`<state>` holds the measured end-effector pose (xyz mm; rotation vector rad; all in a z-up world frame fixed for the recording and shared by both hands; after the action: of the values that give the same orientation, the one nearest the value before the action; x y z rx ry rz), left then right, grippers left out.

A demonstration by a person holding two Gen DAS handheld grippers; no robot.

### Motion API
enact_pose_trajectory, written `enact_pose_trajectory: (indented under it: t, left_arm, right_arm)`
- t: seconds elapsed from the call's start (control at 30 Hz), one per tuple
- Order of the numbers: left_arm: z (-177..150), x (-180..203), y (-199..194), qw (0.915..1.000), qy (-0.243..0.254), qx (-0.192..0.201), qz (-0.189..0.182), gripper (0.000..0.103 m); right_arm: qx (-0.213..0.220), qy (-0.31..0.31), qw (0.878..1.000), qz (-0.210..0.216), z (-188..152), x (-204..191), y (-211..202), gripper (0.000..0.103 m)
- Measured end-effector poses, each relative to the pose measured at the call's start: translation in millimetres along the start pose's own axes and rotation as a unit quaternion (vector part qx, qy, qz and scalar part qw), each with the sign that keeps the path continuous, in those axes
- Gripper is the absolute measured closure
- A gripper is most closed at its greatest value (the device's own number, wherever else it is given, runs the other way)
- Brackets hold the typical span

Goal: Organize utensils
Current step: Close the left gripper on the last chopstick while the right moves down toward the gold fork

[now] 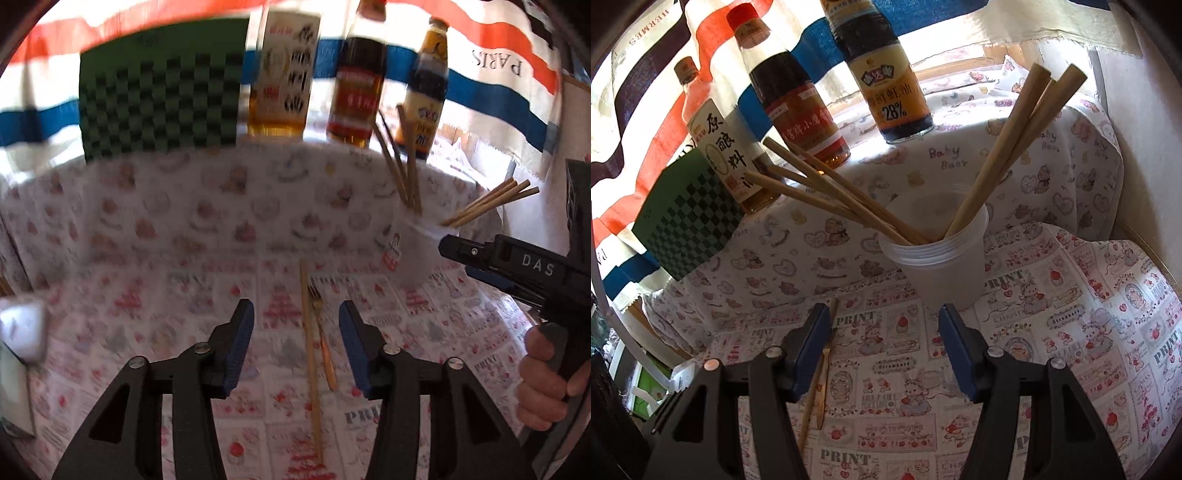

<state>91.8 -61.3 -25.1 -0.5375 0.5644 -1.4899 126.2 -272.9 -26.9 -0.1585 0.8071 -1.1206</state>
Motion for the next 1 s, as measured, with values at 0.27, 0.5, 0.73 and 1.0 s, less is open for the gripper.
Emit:
enact_pose_trajectory:
  t: [0.27, 0.5, 0.73, 1.0]
  left_arm:
    - [-24, 15, 29, 0.9968, 0.039, -0.068, 0.015, 0.061]
    - [-42, 38, 48, 0.9912, 0.079, -0.107, -0.003, 0.090]
    - [-45, 40, 54, 0.9897, 0.079, -0.119, 0.003, 0.089]
    - [-32, 27, 37, 0.9938, 0.043, -0.096, -0.036, 0.098]
  right_arm:
    - [-0.028, -0.023, 0.998, -0.053, -3, 10, 14, 0.044]
    - [-0.054, -0.013, 0.997, -0.046, -8, 15, 23, 0.044]
    - [-0.051, -0.022, 0.997, -0.050, -10, 12, 21, 0.044]
    - [-0.060, -0.029, 0.997, -0.049, -12, 10, 26, 0.044]
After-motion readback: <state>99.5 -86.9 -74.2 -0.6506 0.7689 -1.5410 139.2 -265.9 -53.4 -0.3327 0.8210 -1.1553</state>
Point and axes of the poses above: each gripper's, at about its wrist camera, not at the fingertips, and y roughly the way its jaws point, x to its right, z to its top, the point moved 5 cm from there along y, roughly the way its jaws point, and after that the axes turned 15 degrees about z, right-handed, at the moved point
